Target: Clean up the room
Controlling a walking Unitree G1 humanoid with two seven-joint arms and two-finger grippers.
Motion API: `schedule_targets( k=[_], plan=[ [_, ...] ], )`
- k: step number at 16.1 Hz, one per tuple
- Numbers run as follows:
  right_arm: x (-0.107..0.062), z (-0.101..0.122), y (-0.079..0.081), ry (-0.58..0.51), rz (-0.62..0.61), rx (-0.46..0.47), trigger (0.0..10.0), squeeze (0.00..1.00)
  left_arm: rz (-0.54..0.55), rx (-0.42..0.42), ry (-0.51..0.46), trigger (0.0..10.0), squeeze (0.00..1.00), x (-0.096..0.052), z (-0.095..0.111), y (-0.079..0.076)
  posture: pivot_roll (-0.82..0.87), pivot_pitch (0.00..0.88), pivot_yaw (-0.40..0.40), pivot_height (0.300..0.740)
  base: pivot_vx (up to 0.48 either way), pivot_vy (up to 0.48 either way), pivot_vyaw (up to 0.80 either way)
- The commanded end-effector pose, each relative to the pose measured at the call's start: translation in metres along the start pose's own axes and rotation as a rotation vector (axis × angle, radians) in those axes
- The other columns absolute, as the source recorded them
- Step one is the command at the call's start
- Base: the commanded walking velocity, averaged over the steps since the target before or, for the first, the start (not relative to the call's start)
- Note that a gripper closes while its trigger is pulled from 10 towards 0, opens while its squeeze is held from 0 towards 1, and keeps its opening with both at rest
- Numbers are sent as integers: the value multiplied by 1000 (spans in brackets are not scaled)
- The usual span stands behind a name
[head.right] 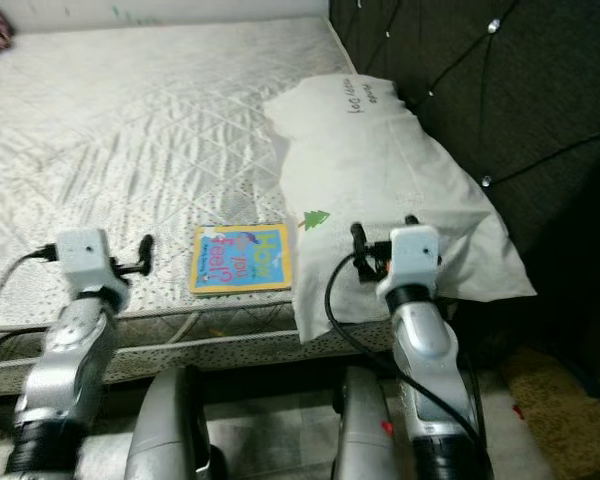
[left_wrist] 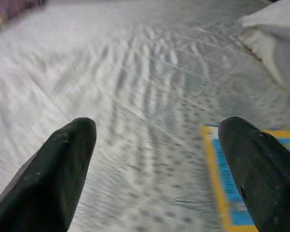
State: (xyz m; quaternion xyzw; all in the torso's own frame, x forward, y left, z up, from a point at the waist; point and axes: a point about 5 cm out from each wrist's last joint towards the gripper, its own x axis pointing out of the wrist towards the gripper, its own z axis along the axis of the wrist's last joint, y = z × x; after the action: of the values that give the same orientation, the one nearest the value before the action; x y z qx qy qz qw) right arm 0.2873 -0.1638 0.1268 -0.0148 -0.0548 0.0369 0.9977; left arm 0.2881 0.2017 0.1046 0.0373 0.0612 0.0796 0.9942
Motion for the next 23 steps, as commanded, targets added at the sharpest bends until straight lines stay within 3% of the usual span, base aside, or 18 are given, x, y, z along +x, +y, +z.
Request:
schedule_targets(
  k=[1, 3, 4, 5, 8, 14, 18, 23],
  plan=[
    [4, 1, 1, -12, -4, 39, 10000, 0, -13, 39, -46, 10000, 0, -2, 8, 0, -61, 0, 60, 573, 0, 0, 0],
    [7, 3, 8, -28, 33, 32, 10000, 0, -7, 37, 0, 10000, 0, 0, 5, -1, -65, 0, 66, 598, 0, 0, 0],
    [7, 3, 8, -29, 33, 32, 10000, 0, -13, 5, 27, 10000, 0, 0, 3, -2, -67, 0, 67, 603, 0, 0, 0],
    [9, 3, 7, -37, 31, 28, 10000, 0, -33, -84, 42, 10000, 0, 1, 1, -8, -80, 0, 70, 623, 0, 0, 0],
    [11, 3, 4, -43, 28, 21, 10000, 0, -74, 24, -7, 10000, 0, 1, 1, -24, -84, 0, 71, 653, 0, 0, 0],
    [12, 2, 1, -50, 45, -21, 10000, 0, -135, 47, 18, 10000, 0, 10, -1, -38, -86, 0, 67, 740, 0, 0, 0],
    [10, 1, -3, -47, 33, -40, 10000, 0, -186, 67, -13, 10000, 0, 12, 3, -46, -102, 0, 87, 740, 0, 0, 0],
    [8, 1, -2, -50, 8, -41, 10000, 0, -214, 13, -32, 10000, 0, 12, 7, -48, -101, 0, 90, 740, 0, 0, 0]
  ],
)
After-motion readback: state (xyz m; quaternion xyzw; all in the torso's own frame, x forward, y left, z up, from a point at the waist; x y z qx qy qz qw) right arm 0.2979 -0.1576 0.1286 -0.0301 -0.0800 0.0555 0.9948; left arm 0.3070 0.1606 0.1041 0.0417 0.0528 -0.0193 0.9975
